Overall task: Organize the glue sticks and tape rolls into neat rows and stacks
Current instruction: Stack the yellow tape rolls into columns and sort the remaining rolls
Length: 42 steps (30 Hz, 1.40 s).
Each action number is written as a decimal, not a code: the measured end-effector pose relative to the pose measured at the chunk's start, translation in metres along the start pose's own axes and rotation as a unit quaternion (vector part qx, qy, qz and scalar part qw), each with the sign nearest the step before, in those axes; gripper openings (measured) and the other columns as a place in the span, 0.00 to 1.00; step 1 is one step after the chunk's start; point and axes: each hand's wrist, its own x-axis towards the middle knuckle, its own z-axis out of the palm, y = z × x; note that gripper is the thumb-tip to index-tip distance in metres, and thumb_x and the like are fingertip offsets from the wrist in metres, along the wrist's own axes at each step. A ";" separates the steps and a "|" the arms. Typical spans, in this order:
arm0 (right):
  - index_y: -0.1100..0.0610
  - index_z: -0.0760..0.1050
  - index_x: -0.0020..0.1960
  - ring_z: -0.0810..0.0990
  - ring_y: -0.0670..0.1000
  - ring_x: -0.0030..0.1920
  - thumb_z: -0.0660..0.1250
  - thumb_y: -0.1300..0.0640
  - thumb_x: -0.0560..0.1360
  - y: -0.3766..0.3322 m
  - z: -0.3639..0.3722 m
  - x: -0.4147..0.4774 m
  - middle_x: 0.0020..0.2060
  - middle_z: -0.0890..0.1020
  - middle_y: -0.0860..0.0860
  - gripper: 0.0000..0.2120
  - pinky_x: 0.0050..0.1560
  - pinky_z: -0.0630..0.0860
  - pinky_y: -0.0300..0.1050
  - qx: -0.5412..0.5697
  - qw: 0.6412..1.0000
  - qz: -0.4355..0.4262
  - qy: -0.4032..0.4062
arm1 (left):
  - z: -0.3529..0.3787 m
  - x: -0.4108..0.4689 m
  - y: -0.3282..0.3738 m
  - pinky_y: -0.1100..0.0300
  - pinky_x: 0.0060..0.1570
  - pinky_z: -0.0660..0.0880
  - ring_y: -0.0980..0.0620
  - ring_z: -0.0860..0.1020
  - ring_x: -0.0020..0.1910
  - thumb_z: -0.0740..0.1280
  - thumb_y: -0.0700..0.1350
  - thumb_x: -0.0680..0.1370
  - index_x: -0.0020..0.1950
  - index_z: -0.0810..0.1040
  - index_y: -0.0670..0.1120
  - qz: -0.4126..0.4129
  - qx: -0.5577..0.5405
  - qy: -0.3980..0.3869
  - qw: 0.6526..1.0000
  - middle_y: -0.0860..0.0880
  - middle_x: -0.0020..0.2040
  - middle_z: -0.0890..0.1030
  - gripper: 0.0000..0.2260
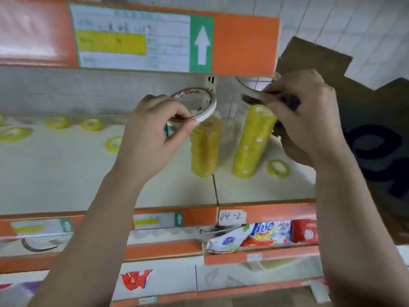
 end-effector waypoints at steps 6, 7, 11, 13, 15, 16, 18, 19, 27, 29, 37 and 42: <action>0.59 0.82 0.51 0.77 0.52 0.56 0.67 0.55 0.76 0.063 -0.007 0.009 0.48 0.80 0.48 0.09 0.57 0.74 0.45 0.035 0.999 0.024 0.016 | 0.030 0.026 0.024 0.50 0.46 0.74 0.50 0.75 0.45 0.70 0.47 0.77 0.45 0.81 0.44 -0.010 0.010 -0.007 1.000 0.52 0.42 0.78 0.06; 0.59 0.82 0.51 0.77 0.52 0.55 0.67 0.55 0.76 0.071 -0.005 0.011 0.49 0.81 0.50 0.10 0.57 0.74 0.46 0.042 0.999 0.029 0.017 | 0.033 0.030 0.025 0.50 0.46 0.74 0.51 0.75 0.45 0.70 0.47 0.77 0.45 0.81 0.44 -0.012 0.010 -0.008 1.000 0.52 0.42 0.78 0.06; 0.60 0.82 0.49 0.79 0.55 0.51 0.65 0.52 0.74 0.097 0.016 0.016 0.47 0.83 0.54 0.13 0.54 0.75 0.57 0.095 0.994 0.058 0.017 | 0.046 0.044 0.022 0.49 0.50 0.77 0.55 0.79 0.44 0.70 0.49 0.77 0.46 0.81 0.47 -0.050 -0.019 -0.007 0.999 0.60 0.40 0.78 0.06; 0.60 0.82 0.47 0.80 0.57 0.49 0.65 0.52 0.73 0.108 0.028 0.016 0.45 0.82 0.54 0.13 0.52 0.75 0.60 0.120 0.990 0.065 0.019 | 0.052 0.049 0.020 0.48 0.52 0.77 0.57 0.78 0.45 0.70 0.49 0.77 0.47 0.80 0.50 -0.068 -0.019 -0.019 0.997 0.62 0.42 0.78 0.04; 0.61 0.82 0.47 0.80 0.57 0.48 0.67 0.54 0.74 0.118 0.040 0.014 0.44 0.81 0.52 0.11 0.52 0.76 0.60 0.145 0.987 0.071 0.013 | 0.057 0.054 0.018 0.48 0.52 0.76 0.58 0.78 0.46 0.70 0.48 0.78 0.47 0.80 0.49 -0.075 -0.008 -0.034 0.997 0.63 0.43 0.78 0.04; 0.61 0.81 0.47 0.80 0.56 0.48 0.67 0.56 0.74 0.123 0.045 0.014 0.43 0.80 0.51 0.09 0.52 0.76 0.59 0.155 0.985 0.075 0.006 | 0.059 0.056 0.017 0.49 0.53 0.76 0.59 0.77 0.46 0.70 0.48 0.78 0.48 0.80 0.49 -0.080 -0.003 -0.039 0.996 0.63 0.43 0.78 0.03; 0.60 0.81 0.48 0.80 0.54 0.48 0.68 0.56 0.74 0.132 0.054 0.013 0.43 0.79 0.49 0.08 0.53 0.77 0.55 0.169 0.982 0.086 -0.008 | 0.064 0.059 0.015 0.53 0.53 0.75 0.60 0.77 0.47 0.70 0.48 0.78 0.48 0.80 0.49 -0.095 0.010 -0.040 0.995 0.63 0.45 0.78 0.04; 0.60 0.82 0.48 0.80 0.52 0.48 0.69 0.56 0.74 0.135 0.058 0.012 0.43 0.79 0.48 0.08 0.53 0.77 0.52 0.169 0.982 0.085 -0.013 | 0.067 0.060 0.016 0.57 0.53 0.74 0.62 0.76 0.48 0.69 0.49 0.78 0.49 0.79 0.49 -0.108 0.009 -0.039 0.993 0.63 0.45 0.77 0.04; 0.61 0.82 0.47 0.75 0.41 0.43 0.70 0.57 0.73 0.153 0.080 0.013 0.42 0.79 0.51 0.07 0.47 0.69 0.28 0.150 0.986 0.067 -0.038 | 0.082 0.075 0.018 0.72 0.47 0.66 0.68 0.74 0.45 0.71 0.46 0.76 0.44 0.78 0.53 -0.095 0.033 -0.049 0.994 0.56 0.43 0.77 0.04; 0.61 0.82 0.47 0.75 0.41 0.44 0.70 0.57 0.73 0.155 0.083 0.013 0.43 0.79 0.50 0.07 0.48 0.68 0.27 0.151 0.985 0.070 -0.043 | 0.085 0.076 0.015 0.66 0.48 0.69 0.61 0.75 0.44 0.72 0.46 0.76 0.44 0.80 0.51 -0.088 0.037 -0.043 0.995 0.55 0.42 0.78 0.02; 0.60 0.81 0.47 0.75 0.37 0.43 0.72 0.57 0.73 0.157 0.086 0.008 0.44 0.78 0.50 0.06 0.48 0.67 0.25 0.162 0.984 0.076 -0.028 | 0.089 0.078 0.013 0.53 0.51 0.73 0.55 0.76 0.45 0.71 0.46 0.76 0.46 0.81 0.48 -0.079 0.028 -0.032 0.996 0.53 0.43 0.79 0.03; 0.58 0.81 0.48 0.76 0.44 0.46 0.73 0.53 0.71 0.161 0.088 0.005 0.47 0.78 0.50 0.09 0.50 0.69 0.29 0.173 0.980 0.085 -0.049 | 0.089 0.080 0.015 0.52 0.51 0.73 0.55 0.76 0.45 0.72 0.44 0.76 0.46 0.81 0.48 -0.082 0.017 -0.031 0.996 0.53 0.43 0.78 0.02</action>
